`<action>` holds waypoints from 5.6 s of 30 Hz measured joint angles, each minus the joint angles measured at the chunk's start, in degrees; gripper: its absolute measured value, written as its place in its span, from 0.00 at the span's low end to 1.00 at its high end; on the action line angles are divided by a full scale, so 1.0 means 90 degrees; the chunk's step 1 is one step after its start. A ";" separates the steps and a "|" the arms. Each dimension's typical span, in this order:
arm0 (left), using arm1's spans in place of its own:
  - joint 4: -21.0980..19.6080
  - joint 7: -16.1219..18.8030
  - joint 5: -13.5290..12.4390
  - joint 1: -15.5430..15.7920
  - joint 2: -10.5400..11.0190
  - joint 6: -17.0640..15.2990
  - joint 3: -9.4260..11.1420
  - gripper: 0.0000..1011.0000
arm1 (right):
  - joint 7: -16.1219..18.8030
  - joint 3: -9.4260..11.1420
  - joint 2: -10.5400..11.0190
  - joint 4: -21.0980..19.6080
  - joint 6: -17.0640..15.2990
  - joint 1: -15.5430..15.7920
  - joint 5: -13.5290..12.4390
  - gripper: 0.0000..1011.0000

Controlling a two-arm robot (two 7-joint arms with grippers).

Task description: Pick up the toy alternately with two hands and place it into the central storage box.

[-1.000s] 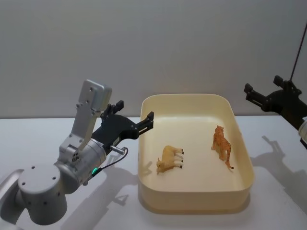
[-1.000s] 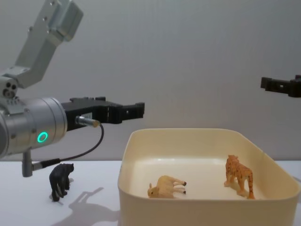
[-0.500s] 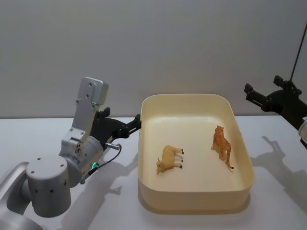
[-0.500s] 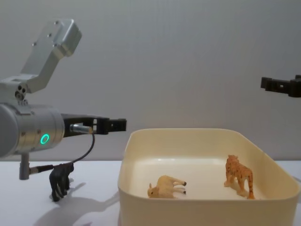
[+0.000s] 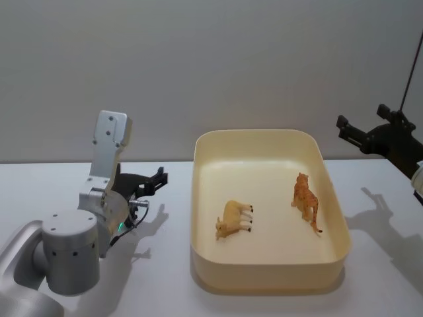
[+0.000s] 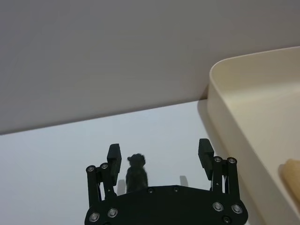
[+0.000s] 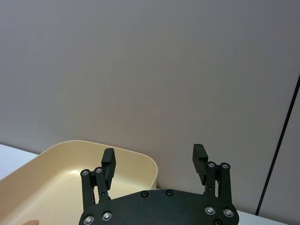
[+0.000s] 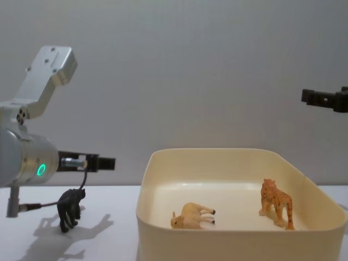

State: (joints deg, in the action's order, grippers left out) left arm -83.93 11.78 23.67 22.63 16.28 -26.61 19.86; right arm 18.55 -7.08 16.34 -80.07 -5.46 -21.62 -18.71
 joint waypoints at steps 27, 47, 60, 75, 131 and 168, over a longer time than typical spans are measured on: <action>0.0572 0.0591 0.0214 0.0105 -0.0165 -0.0616 -0.0184 0.99 | 0.0000 -0.0001 0.0000 0.0000 0.0000 0.0000 -0.0001 0.99; 0.0660 0.0618 0.0285 0.0115 -0.0192 -0.0655 -0.0217 0.45 | 0.0001 0.0000 0.0000 0.0000 0.0000 0.0000 -0.0001 0.99; 0.0670 0.0527 0.0141 0.0157 -0.0215 -0.0457 -0.0220 0.30 | 0.0000 0.0000 0.0000 0.0000 0.0000 0.0000 -0.0001 0.99; 0.0617 -0.0181 -0.0543 0.0429 -0.0265 0.0326 -0.0204 0.30 | 0.0000 0.0000 0.0000 0.0000 0.0000 0.0000 -0.0001 0.99; 0.1678 -0.6168 -0.3317 0.2120 -0.0366 0.2661 0.0134 0.30 | 0.0001 0.0000 0.0000 0.0000 0.0000 0.0000 -0.0001 0.99; 0.2575 -0.7330 -0.3534 0.2517 -0.0423 0.3249 0.0340 0.99 | 0.0000 0.0000 0.0000 0.0000 0.0000 0.0000 -0.0001 0.99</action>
State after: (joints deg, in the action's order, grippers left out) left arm -60.75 -54.18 -8.13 45.28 12.47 2.63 22.92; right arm 18.56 -7.08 16.33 -80.07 -5.46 -21.62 -18.72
